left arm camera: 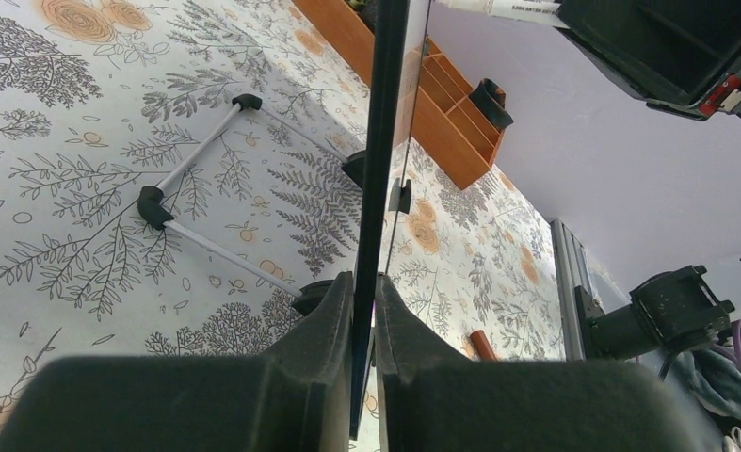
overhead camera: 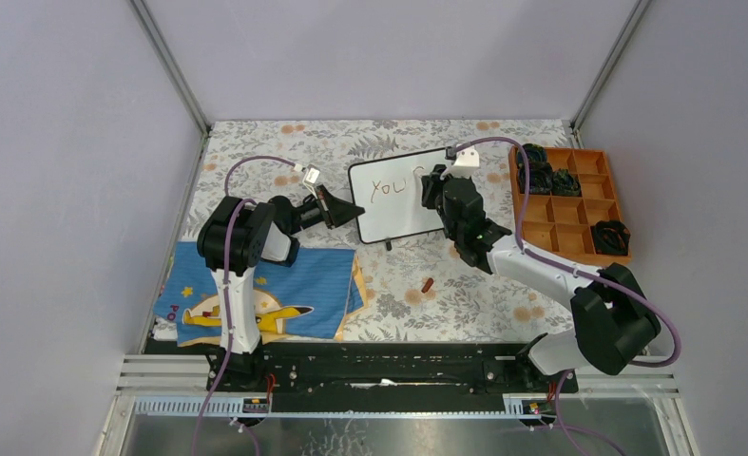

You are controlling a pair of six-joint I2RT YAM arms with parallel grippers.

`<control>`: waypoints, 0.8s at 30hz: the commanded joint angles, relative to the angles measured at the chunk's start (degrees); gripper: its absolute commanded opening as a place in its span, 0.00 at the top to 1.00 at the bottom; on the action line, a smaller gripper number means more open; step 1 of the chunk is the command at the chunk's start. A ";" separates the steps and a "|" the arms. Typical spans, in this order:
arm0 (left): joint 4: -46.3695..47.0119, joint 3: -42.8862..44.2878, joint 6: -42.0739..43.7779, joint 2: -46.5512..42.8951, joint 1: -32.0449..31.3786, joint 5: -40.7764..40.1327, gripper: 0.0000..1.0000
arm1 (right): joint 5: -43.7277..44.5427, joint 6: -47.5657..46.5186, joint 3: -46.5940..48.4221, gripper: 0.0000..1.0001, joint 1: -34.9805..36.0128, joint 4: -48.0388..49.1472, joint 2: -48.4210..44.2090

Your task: Write a sentence on the whiteboard

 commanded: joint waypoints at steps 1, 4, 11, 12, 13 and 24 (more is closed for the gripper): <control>0.90 -1.07 2.03 -0.98 -0.13 0.19 1.00 | -1.90 1.38 1.25 1.00 -0.01 -0.48 0.07; 0.88 -1.08 2.03 -1.04 -0.12 0.20 1.00 | -2.17 1.78 0.31 1.00 -0.01 -1.01 -0.55; 0.67 -1.19 2.11 -1.24 -0.13 0.15 1.00 | -2.11 1.98 -2.21 1.00 -0.01 -2.41 -1.85; 0.64 -1.20 2.12 -1.20 -0.13 0.14 1.00 | -2.06 1.97 -2.52 1.00 -0.01 -2.55 -2.06; 0.61 -1.18 2.13 -1.32 -0.13 0.13 1.00 | -2.02 1.93 -2.84 1.00 -0.01 -2.74 -2.22; 0.14 -1.28 2.47 -1.58 -0.13 0.11 1.00 | 1.62 1.60 -4.37 1.00 -0.01 -4.97 -3.79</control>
